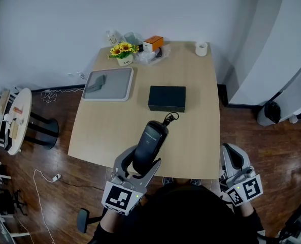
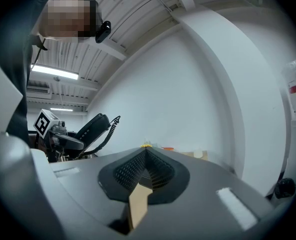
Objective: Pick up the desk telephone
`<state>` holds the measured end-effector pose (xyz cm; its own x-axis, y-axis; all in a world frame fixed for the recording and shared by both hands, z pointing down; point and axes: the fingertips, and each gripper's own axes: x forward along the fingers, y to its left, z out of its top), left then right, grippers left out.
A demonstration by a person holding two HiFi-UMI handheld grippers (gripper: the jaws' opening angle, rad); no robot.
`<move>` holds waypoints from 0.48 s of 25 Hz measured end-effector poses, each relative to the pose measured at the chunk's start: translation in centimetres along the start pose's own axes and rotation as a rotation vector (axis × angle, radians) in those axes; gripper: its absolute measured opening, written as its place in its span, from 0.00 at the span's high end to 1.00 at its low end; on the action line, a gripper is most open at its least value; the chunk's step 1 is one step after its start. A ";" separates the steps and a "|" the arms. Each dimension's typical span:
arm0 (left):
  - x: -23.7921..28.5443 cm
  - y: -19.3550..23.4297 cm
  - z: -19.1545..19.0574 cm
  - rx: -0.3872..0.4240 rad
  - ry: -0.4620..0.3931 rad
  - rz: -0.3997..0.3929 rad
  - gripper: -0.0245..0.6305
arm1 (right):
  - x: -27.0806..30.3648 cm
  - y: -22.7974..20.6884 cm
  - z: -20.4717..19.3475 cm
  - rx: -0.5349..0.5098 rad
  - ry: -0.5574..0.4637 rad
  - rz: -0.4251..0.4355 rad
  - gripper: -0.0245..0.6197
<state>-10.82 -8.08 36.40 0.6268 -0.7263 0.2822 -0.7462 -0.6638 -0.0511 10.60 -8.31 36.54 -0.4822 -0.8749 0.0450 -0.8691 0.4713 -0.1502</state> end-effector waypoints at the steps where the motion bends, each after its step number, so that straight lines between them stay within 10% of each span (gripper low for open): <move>1: 0.0 0.0 -0.1 -0.002 0.000 0.000 0.56 | 0.0 0.0 0.0 -0.002 0.001 0.001 0.96; 12: -0.1 -0.2 -0.1 -0.003 0.002 -0.007 0.56 | 0.1 0.3 -0.2 -0.015 0.011 0.004 0.96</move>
<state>-10.75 -7.88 36.47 0.6318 -0.7212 0.2841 -0.7422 -0.6685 -0.0464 10.29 -8.26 36.68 -0.4866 -0.8719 0.0552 -0.8688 0.4763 -0.1353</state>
